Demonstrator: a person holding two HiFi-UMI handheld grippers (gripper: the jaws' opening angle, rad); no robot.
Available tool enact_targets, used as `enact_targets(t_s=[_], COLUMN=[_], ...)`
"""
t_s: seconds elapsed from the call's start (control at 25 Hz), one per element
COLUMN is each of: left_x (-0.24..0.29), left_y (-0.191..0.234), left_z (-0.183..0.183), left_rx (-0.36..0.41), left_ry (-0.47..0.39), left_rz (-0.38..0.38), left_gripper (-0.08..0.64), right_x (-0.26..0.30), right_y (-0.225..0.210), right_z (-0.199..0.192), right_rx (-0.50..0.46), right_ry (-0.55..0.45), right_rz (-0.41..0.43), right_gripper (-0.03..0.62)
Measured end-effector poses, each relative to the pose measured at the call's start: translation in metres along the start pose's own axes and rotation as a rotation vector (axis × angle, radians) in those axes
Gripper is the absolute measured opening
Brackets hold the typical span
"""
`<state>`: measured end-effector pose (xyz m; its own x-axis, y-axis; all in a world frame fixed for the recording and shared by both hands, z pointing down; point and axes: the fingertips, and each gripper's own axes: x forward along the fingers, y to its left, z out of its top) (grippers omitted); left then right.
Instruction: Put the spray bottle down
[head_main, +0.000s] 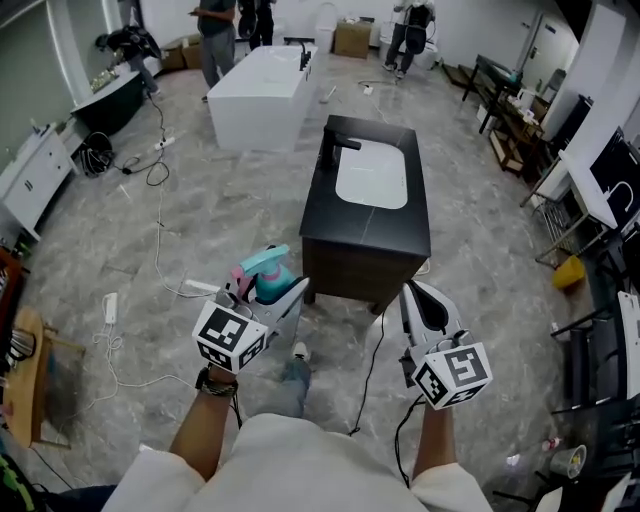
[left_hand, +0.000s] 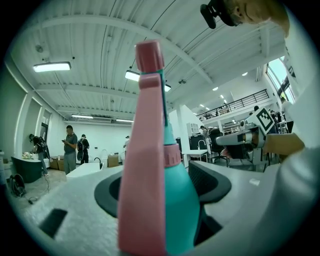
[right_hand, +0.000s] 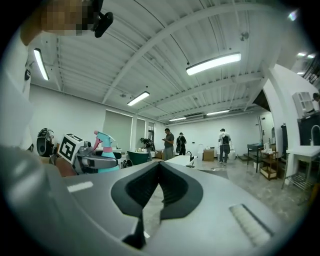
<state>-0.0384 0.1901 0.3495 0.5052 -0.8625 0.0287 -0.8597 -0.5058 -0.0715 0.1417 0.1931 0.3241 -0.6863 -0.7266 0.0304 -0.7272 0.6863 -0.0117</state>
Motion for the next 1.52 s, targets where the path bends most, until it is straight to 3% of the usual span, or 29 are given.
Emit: enact_targets(t_s=[0.2, 0.68, 1.0, 1.52], left_x=[0.059, 0.202, 0.266, 0.339], left_y=[0.057, 0.182, 0.233, 0.28], left_z=[-0.004, -0.004, -0.009, -0.032], left_rx=[-0.01, -0.003, -0.003, -0.026], left_ry=[-0.009, 0.003, 0.002, 0.017], left_rz=[-0.007, -0.043, -0.079, -0.074], left_gripper=[0.319, 0.319, 0.319, 0.319], right_x=[0.066, 0.22, 0.285, 0.329], right_y=[-0.03, -0.123, -0.163, -0.215], right_z=[0.013, 0.027, 0.024, 0.007], right_rx=[0.073, 0.016, 0.063, 0.094], right_ry=[-0.056, -0.061, -0.037, 0.004], right_rz=[0.047, -0.002, -0.011, -0.074], right_gripper=[0.005, 0.006, 0.006, 0.009])
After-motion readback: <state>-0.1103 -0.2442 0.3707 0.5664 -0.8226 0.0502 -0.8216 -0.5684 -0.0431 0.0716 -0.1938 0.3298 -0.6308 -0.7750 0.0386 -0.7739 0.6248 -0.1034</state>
